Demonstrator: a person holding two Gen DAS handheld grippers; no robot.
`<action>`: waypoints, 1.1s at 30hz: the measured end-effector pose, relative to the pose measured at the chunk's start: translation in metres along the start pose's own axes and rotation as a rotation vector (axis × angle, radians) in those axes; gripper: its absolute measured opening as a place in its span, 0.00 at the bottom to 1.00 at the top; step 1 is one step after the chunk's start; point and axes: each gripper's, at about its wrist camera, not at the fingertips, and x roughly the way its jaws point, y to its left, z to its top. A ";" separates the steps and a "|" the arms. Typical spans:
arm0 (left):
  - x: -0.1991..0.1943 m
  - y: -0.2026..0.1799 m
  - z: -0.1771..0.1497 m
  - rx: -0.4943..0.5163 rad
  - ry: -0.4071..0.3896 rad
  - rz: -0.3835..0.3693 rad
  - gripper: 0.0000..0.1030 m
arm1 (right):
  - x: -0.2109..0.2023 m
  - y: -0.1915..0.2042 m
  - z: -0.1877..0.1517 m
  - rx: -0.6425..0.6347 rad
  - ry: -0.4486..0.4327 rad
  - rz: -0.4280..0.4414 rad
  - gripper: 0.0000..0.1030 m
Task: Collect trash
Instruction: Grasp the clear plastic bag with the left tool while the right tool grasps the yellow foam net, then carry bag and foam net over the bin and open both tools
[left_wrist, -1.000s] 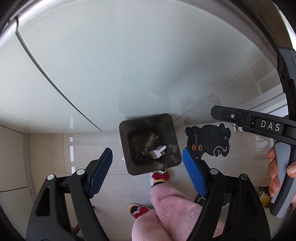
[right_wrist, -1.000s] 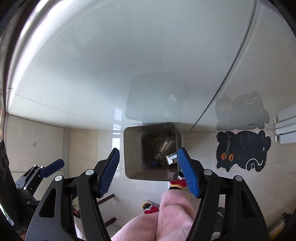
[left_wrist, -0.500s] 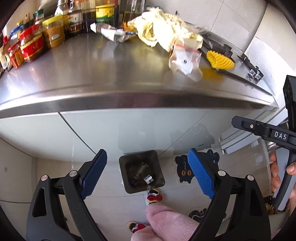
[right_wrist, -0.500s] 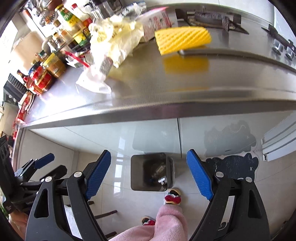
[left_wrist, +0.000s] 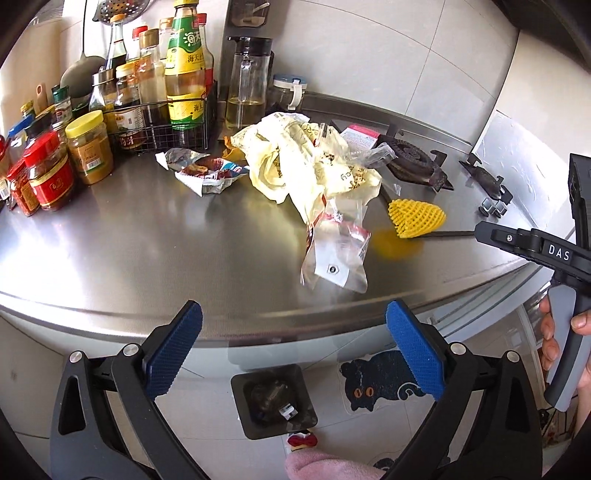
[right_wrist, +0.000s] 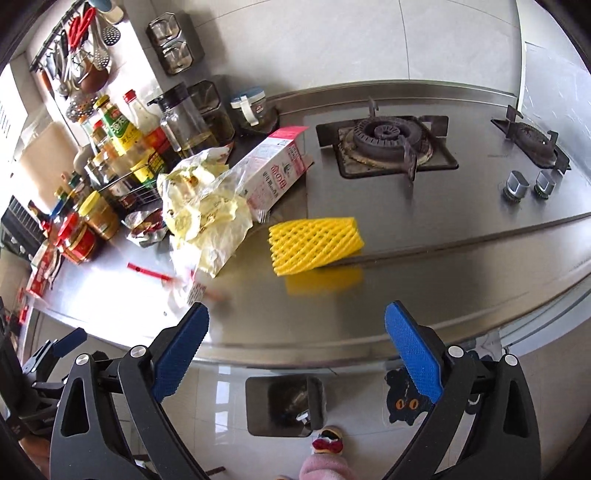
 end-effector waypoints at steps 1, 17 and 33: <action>0.004 -0.001 0.005 0.003 0.000 -0.005 0.92 | 0.005 -0.001 0.005 -0.003 0.000 -0.005 0.94; 0.092 -0.012 0.040 0.016 0.113 -0.061 0.61 | 0.089 -0.019 0.039 -0.050 0.119 -0.041 0.71; 0.079 -0.022 0.034 0.059 0.111 -0.082 0.10 | 0.061 -0.015 0.035 -0.080 0.056 -0.040 0.14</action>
